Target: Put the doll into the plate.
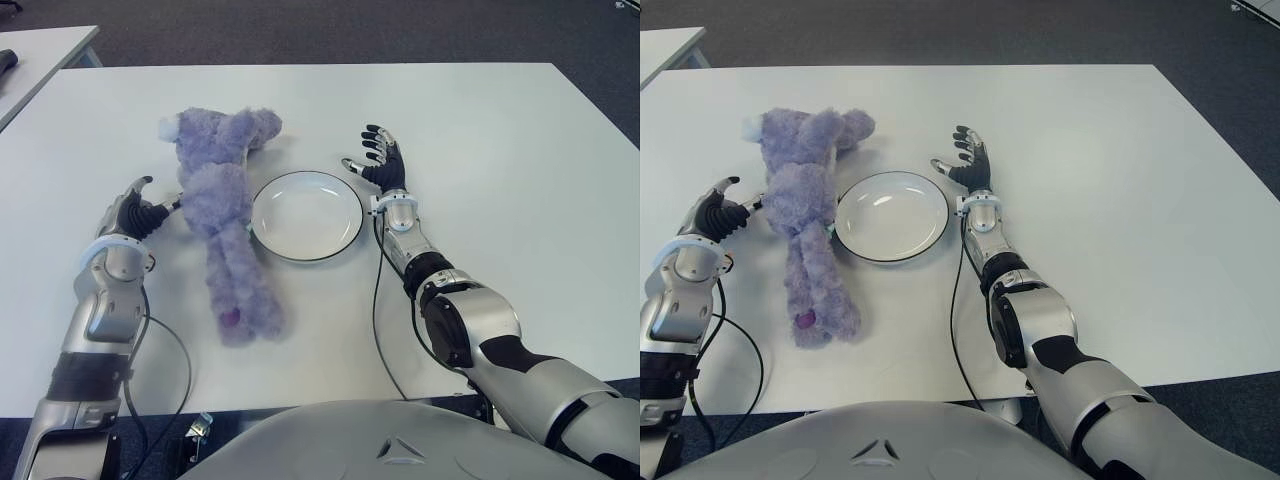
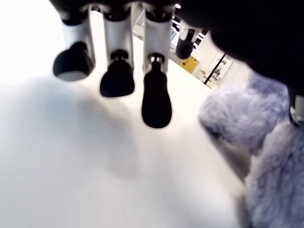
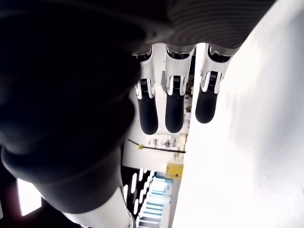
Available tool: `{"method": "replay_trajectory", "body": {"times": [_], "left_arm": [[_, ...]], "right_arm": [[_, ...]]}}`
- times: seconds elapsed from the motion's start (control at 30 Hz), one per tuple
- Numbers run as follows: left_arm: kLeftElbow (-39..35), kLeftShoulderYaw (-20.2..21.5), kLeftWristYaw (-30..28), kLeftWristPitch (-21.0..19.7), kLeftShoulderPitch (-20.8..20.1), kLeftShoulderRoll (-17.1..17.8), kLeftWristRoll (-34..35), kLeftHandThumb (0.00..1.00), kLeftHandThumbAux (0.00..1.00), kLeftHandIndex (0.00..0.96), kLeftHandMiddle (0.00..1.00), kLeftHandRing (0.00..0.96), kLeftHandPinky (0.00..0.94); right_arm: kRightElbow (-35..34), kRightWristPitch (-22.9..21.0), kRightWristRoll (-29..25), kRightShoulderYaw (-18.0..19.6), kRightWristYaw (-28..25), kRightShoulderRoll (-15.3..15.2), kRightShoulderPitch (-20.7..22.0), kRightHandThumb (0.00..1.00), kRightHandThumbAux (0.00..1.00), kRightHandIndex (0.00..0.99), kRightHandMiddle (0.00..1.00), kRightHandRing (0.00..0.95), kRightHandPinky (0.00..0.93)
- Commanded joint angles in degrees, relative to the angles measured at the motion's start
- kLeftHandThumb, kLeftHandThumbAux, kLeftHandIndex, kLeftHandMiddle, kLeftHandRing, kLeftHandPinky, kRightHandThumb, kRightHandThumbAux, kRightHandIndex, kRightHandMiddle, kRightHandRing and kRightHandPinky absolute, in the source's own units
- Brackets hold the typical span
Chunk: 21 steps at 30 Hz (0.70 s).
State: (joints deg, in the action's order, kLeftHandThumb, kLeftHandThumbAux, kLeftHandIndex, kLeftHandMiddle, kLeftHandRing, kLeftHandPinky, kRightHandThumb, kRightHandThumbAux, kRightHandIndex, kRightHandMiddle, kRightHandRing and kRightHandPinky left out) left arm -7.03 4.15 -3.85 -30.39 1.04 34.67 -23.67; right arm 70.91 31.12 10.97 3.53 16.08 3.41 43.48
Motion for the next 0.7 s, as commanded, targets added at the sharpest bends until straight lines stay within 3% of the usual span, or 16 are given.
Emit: {"method": "replay_trajectory", "body": {"times": [0.03,0.7], "left_arm": [[-4.1,0.7,-2.8,-0.2,2.6,-0.2,0.9,0.0,0.337,0.0,0.703,0.794,0.824],[-15.8,4.1,-6.9,-3.0,9.5,1.2,0.2,0.0,0.343,0.0,0.719,0.8,0.821]], "right_arm": [[7.2,-5.6,0.5,0.0,-0.3,0.8,-11.7,0.167,0.96,0.166,0.232,0.212,0.222],[7.2,-5.8,1.2,-0.7,-0.1,0.6,-11.5,0.119,0.954,0.168,0.235,0.213,0.217]]}}
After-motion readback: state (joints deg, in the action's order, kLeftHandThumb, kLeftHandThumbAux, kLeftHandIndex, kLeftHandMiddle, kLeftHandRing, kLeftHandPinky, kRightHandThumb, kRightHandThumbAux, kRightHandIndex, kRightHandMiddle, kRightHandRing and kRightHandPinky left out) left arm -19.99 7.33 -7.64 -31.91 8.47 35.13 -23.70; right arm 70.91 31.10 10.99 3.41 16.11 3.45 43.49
